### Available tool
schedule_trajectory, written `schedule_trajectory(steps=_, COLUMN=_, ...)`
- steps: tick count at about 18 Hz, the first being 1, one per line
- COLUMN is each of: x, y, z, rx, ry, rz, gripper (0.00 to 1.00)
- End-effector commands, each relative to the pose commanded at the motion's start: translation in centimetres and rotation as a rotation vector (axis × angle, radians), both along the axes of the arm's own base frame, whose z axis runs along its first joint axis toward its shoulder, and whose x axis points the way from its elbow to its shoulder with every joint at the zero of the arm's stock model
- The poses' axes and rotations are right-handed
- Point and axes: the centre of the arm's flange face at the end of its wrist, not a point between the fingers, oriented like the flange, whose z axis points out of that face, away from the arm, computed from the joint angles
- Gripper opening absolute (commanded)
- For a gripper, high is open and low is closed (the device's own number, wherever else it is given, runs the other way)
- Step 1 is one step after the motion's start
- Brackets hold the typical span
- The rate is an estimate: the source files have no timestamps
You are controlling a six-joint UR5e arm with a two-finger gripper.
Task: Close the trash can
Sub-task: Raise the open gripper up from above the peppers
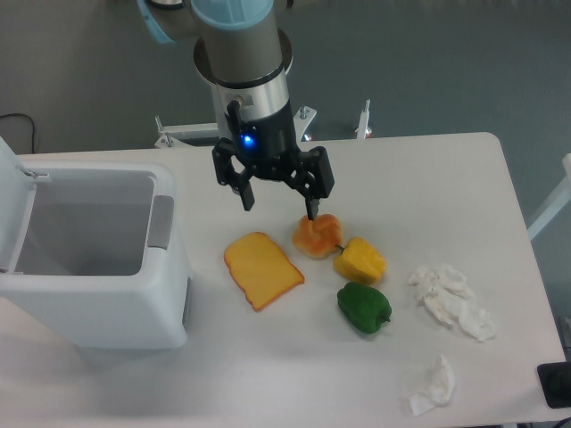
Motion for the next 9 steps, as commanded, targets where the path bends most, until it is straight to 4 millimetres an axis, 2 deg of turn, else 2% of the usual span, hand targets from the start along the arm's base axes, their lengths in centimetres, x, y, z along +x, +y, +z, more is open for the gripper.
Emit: schedule_trajectory(steps=9, x=-0.57, y=-0.30, z=0.52, rx=-0.004, ry=0.017, rz=-0.048, gripper=1.00)
